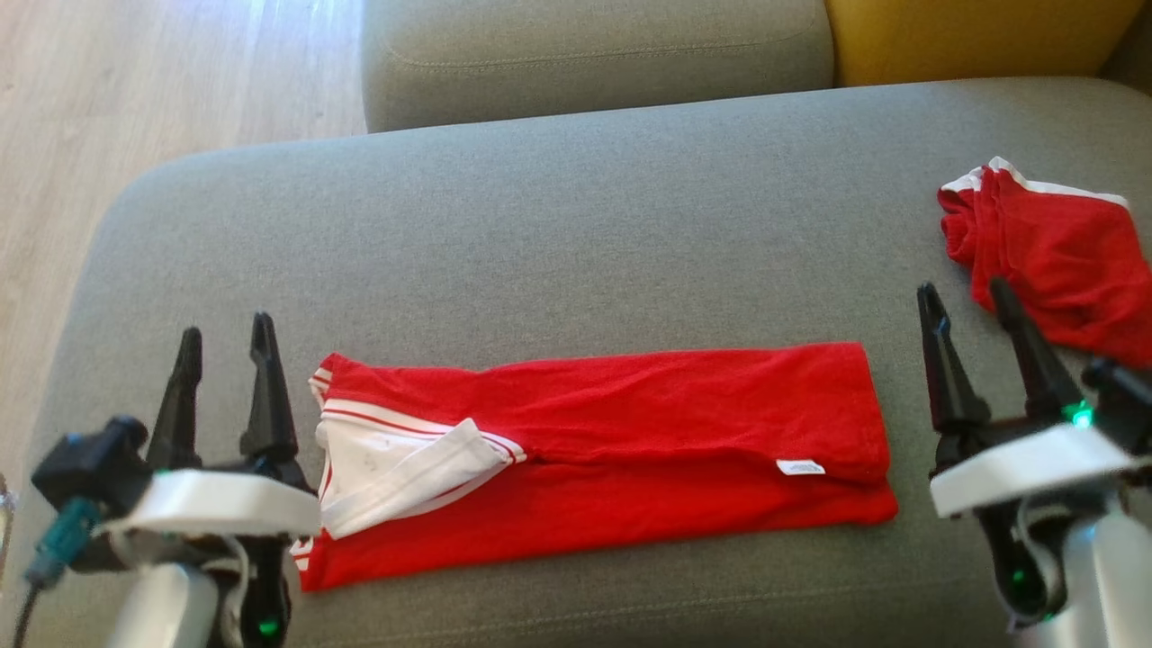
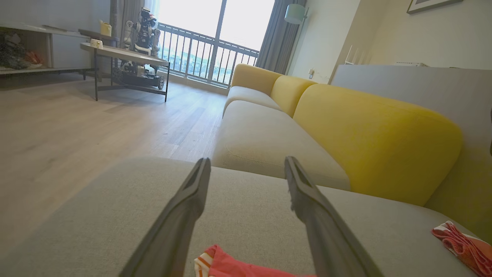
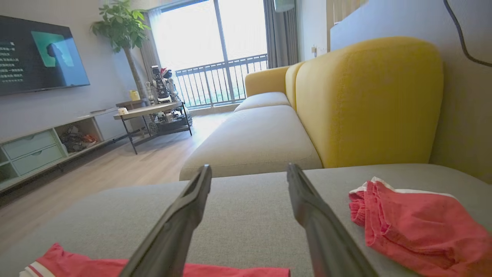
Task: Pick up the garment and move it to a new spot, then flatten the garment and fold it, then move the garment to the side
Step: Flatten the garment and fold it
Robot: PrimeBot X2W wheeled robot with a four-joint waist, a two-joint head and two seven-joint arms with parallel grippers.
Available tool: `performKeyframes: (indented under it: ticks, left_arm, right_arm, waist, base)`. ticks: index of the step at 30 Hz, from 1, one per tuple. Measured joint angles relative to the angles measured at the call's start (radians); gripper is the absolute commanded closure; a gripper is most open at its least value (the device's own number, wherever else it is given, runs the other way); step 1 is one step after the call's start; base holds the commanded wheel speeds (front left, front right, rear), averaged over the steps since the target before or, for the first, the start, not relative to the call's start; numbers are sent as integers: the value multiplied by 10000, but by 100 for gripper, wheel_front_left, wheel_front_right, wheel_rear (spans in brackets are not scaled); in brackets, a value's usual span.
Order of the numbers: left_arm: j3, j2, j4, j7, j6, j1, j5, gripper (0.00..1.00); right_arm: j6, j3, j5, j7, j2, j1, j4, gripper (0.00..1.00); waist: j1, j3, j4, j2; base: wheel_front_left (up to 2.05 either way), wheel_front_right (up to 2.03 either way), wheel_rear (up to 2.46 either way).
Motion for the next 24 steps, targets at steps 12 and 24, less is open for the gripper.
performKeyframes:
  ticks: [12, 24]
  left_arm:
    - [1358, -1726, 334, -2, -1292, 1380, 1820, 0]
    - [1887, -2138, 1091, -2, -2148, 1167, 2635, 0]
  right_arm:
    - [0, 113, -537, -836, 322, 729, 637, 0]
    - [0, -451, -502, -157, 389, 714, 1998, 0]
  waist:
    - [0, 0, 28, 0]
    - [0, 281, 105, 0]
  base:
    - [0, 0, 0]
    - [0, 0, 0]
